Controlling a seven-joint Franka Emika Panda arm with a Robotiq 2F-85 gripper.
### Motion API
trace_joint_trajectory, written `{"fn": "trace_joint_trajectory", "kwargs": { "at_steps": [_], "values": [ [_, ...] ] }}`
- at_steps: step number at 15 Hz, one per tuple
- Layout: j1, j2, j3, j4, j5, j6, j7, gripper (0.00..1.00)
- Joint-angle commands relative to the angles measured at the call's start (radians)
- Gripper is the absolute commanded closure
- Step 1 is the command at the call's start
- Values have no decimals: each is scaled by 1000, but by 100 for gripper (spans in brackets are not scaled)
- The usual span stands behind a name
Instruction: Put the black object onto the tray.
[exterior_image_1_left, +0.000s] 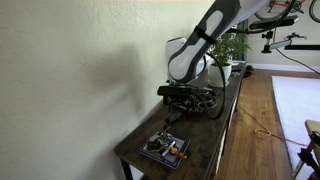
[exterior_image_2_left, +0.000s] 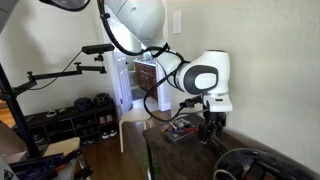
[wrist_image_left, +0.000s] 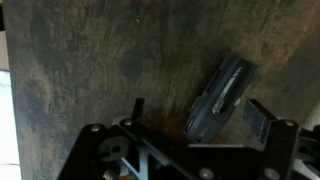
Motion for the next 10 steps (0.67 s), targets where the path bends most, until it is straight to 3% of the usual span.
{"fn": "trace_joint_trajectory", "kwargs": {
  "at_steps": [1, 9, 10],
  "values": [
    [6, 33, -18, 35, 26, 34, 45, 0],
    [-11, 82, -8, 86, 78, 55, 36, 0],
    [-13, 86, -7, 90, 80, 55, 33, 8]
  ]
}}
